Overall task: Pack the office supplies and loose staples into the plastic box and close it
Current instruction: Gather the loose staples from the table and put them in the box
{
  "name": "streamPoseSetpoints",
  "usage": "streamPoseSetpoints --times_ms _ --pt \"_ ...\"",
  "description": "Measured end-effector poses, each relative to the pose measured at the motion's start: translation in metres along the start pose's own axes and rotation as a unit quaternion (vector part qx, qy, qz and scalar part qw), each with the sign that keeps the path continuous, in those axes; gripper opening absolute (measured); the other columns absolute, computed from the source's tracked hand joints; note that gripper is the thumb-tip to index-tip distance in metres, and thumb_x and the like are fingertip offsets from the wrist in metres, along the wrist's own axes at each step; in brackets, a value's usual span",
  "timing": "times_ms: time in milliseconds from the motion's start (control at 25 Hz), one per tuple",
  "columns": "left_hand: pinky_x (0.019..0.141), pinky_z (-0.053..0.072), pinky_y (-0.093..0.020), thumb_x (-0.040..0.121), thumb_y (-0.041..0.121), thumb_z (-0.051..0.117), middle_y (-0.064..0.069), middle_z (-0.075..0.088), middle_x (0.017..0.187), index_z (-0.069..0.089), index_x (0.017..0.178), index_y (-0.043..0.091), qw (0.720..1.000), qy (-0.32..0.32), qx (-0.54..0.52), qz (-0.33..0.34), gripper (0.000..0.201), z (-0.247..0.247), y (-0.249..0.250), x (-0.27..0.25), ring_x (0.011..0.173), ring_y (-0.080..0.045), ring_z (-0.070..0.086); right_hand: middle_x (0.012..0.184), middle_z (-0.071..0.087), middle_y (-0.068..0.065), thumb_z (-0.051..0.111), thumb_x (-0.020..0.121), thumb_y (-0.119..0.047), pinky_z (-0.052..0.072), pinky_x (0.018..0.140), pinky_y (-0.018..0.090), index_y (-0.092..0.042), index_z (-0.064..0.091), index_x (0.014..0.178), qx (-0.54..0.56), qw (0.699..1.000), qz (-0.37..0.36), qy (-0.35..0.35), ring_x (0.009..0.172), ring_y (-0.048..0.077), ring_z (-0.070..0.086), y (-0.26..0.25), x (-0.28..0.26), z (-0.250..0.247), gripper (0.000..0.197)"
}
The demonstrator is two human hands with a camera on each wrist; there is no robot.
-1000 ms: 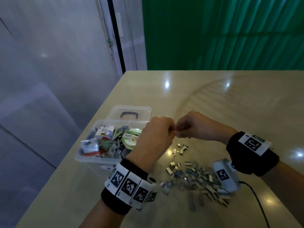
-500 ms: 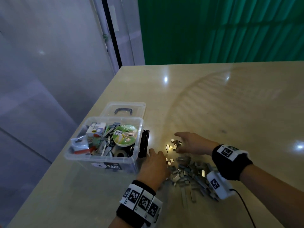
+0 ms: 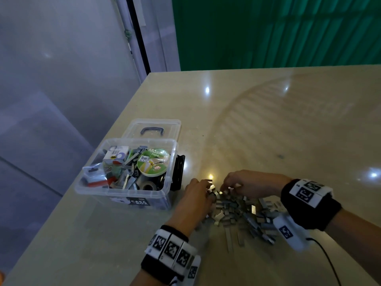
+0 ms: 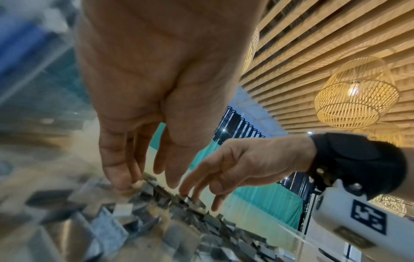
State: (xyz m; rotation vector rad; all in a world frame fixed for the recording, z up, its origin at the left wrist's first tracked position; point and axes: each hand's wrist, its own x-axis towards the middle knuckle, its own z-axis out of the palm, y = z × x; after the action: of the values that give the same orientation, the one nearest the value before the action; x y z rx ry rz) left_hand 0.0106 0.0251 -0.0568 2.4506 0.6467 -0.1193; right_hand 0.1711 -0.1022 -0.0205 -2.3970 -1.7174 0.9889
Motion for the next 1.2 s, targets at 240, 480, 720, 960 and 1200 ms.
streamPoseSetpoints --times_ms 240,480,720,960,1200 --pt "0.098 0.045 -0.031 0.093 0.038 0.063 -0.002 0.046 0.127 0.053 0.127 0.023 0.997 0.019 0.074 -0.024 0.039 -0.007 -0.019 -0.059 0.122 -0.022 0.045 0.126 0.055 -0.005 0.074 0.088 -0.041 0.05 0.094 0.033 -0.028 0.052 0.141 0.039 0.997 0.058 0.034 0.108 0.014 0.057 0.015 -0.012 0.002 0.059" --pt "0.085 0.044 -0.022 0.095 0.024 0.063 -0.002 0.05 0.118 0.058 0.115 0.02 0.998 0.029 0.051 -0.014 0.021 0.014 -0.026 -0.051 0.099 -0.013 0.049 0.116 0.045 -0.004 0.083 0.078 -0.043 0.048 0.081 0.029 -0.03 0.053 0.132 0.016 0.998 0.051 0.037 0.1 0.015 0.051 0.001 0.001 0.019 0.064" --pt "0.089 0.05 -0.031 0.092 0.018 0.065 -0.002 0.049 0.119 0.061 0.121 0.018 0.997 0.047 0.036 0.053 0.029 0.029 -0.007 -0.028 0.105 -0.017 0.05 0.11 0.049 -0.001 0.068 0.092 -0.02 0.047 0.077 0.027 -0.021 0.063 0.12 0.023 0.996 0.042 0.079 0.1 0.018 0.054 -0.007 -0.002 0.019 0.029" --pt "0.084 0.055 -0.033 0.094 0.015 0.063 0.0 0.066 0.107 0.071 0.103 0.02 0.997 0.045 0.028 0.065 0.013 0.025 -0.001 -0.013 0.096 -0.014 0.06 0.101 0.059 -0.003 0.069 0.089 -0.013 0.046 0.071 0.023 -0.025 0.059 0.093 0.03 0.99 0.04 0.133 0.088 0.014 0.056 0.008 -0.002 0.022 0.016" --pt "0.087 0.054 -0.028 0.094 0.017 0.065 0.0 0.065 0.108 0.07 0.113 0.017 0.996 0.058 0.01 0.069 0.019 0.018 0.0 -0.011 0.097 -0.013 0.063 0.1 0.065 -0.003 0.07 0.091 -0.018 0.051 0.072 0.021 -0.022 0.07 0.111 0.053 0.988 0.029 0.142 0.087 0.009 0.061 0.01 0.001 0.03 0.021"
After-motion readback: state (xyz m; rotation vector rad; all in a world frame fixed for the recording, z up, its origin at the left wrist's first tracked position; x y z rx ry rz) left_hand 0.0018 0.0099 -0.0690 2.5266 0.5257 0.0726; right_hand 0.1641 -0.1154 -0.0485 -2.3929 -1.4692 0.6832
